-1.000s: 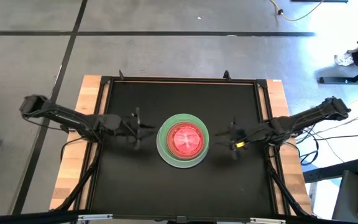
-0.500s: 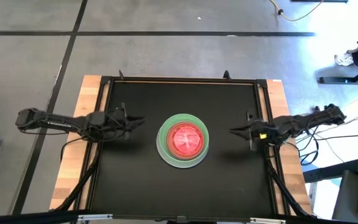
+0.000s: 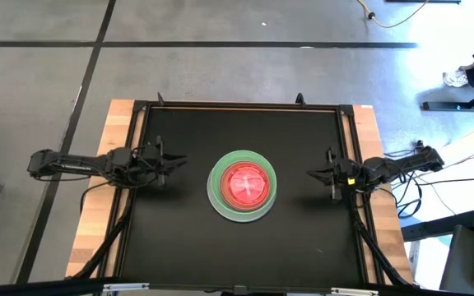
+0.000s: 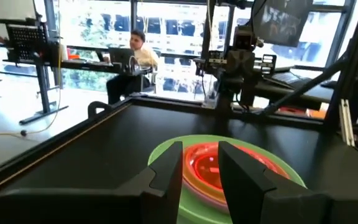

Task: Stack plastic plates
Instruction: Return to Home Position

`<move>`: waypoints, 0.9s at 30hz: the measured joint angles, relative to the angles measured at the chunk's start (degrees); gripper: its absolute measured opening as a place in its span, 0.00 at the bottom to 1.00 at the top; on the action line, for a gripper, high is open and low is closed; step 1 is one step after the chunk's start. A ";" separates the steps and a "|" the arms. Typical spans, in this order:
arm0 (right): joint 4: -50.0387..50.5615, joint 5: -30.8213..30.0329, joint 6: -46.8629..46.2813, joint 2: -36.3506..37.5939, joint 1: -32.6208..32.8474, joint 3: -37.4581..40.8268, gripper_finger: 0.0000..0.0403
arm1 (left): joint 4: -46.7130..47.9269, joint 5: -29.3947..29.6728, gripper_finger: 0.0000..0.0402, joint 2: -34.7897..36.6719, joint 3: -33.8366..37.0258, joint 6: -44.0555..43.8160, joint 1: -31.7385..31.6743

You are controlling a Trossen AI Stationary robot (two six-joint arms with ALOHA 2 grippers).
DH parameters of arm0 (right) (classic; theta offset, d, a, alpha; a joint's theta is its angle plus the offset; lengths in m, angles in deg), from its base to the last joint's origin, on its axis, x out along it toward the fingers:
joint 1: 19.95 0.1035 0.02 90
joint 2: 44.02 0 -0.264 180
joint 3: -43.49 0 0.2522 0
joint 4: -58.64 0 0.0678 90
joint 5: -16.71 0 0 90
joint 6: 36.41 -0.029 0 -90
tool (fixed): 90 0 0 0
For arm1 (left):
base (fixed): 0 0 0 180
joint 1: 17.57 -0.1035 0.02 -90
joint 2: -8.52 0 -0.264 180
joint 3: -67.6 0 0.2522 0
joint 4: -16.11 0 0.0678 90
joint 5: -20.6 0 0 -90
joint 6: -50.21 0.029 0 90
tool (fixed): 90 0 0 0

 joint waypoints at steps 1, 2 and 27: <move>-0.86 0.98 0.16 0.69 0.00 1.07 0.00 | 1.01 -0.14 0.24 0.67 0.00 -0.03 0.00; -1.50 1.70 0.18 1.32 0.00 2.00 0.00 | 2.15 -0.52 0.24 1.29 0.00 -0.31 0.00; -1.29 3.10 1.31 2.90 0.13 3.33 0.00 | 13.51 -7.28 0.24 12.95 0.00 -0.59 -4.35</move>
